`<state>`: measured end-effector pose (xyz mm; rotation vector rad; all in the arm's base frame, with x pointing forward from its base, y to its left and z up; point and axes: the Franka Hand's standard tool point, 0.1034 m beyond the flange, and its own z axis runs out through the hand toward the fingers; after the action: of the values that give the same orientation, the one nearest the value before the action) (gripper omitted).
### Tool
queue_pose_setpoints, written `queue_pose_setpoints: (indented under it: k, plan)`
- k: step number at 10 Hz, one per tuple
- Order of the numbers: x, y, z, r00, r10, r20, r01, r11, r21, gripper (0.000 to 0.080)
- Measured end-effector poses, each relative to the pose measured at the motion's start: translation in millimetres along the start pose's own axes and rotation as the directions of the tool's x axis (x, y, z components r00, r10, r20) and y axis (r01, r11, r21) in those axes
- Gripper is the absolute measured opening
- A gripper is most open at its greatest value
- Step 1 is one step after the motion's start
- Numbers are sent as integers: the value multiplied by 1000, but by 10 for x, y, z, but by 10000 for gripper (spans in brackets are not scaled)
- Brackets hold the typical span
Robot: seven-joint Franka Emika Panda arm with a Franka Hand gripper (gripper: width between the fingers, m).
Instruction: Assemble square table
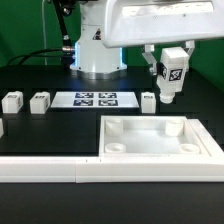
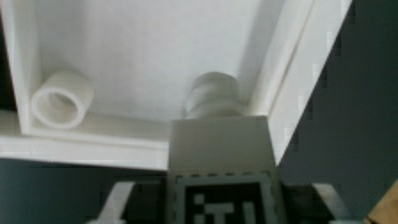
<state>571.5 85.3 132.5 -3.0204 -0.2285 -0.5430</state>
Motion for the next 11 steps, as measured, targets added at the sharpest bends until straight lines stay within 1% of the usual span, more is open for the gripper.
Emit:
queue_pose_setpoints:
  k: [1,2,3,5,6,7,8,11]
  plan:
    - [1,12,8,999,-4,-50,3,1000,-7,288]
    - [-16,-37,56,999,-3,-49,2,1000,-3,288]
    - [-24,-129,184,998,-13,-59,14,1000,4,288]
    - [245,-169,335,995,-15,-101,16,1000,9,288]
    - [317,-204,428,988,-22,-151,23,1000,5,288]
    - [331,-249,515,978,-40,-205,40,999,-7,288]
    - [309,-235,519,982,-43,-185,42,999,-8,288]
    - [303,-227,530,982,-45,-185,44,999,-9,288]
